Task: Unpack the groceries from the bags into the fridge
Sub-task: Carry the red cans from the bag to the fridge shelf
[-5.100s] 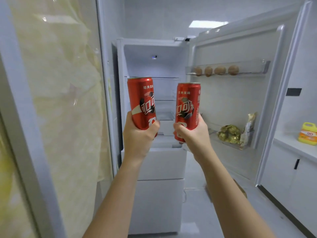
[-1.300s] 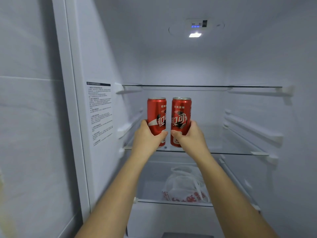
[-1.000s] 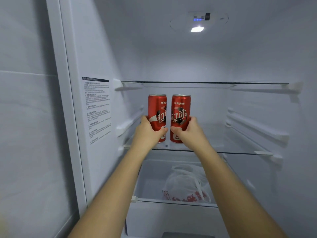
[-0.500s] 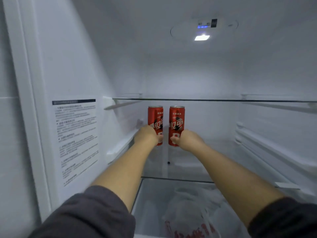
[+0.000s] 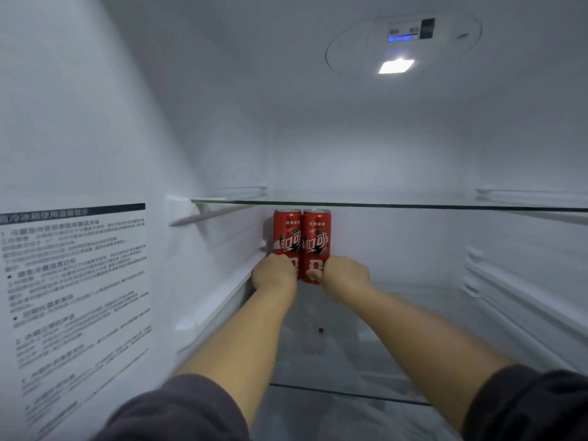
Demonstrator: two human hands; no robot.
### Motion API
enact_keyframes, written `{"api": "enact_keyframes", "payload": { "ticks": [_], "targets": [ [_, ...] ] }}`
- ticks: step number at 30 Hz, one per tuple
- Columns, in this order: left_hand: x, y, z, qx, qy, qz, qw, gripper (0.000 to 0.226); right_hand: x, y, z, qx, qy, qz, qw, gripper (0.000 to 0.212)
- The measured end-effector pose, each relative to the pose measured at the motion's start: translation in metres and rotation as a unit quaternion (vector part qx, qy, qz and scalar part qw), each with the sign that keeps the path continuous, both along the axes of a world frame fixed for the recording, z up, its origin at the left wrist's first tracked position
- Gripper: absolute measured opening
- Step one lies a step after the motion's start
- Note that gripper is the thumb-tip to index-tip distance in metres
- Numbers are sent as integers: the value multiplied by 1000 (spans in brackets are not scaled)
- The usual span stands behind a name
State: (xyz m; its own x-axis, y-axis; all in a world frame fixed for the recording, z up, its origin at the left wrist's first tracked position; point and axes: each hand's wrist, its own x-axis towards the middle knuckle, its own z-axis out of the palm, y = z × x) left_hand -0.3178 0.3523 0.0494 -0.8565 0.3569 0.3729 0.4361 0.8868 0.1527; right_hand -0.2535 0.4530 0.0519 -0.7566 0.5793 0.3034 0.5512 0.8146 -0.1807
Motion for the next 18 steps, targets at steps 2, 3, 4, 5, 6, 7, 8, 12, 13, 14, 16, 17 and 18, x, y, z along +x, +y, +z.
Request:
{"api": "enact_keyframes", "payload": {
  "ticks": [2,3,4,5,6,7,8,12,13,14,16,17,18],
  "targets": [
    [0,0,-2,-14,21,0,1000,23,-4,-1,-3,-4,12,7,1000,52],
    [0,0,-2,-19,29,1,999,24,-5,-2,-4,-2,17,10,1000,52],
    [0,0,-3,-22,34,2,999,24,-6,-2,-5,-1,21,14,1000,50],
    [0,-1,-3,-25,36,4,999,24,-7,-2,-7,1,27,19,999,49],
    [0,-1,-3,-28,38,5,999,24,-8,-2,-8,0,34,26,999,48],
    [1,-1,-4,-33,39,6,999,24,-8,-1,-9,-2,40,31,999,48],
    [1,-1,-4,-36,38,5,999,23,-8,-1,-11,-3,46,36,998,48],
    [2,-2,-3,-35,39,-7,999,23,-9,2,-13,-3,59,50,997,45],
    [2,-3,-3,-34,41,-14,998,23,-10,2,-13,-3,60,52,997,44],
    [2,-4,-3,-32,42,-23,998,23,-10,3,-14,-3,60,54,997,44],
    [1,-5,-2,-20,41,-38,998,22,-10,5,-15,-2,61,59,996,41],
    [2,-6,-1,-10,39,-46,998,22,-10,6,-15,-2,62,62,996,40],
    [3,-6,-1,1,36,-55,998,22,-10,7,-16,-1,63,64,996,39]
  ]
}}
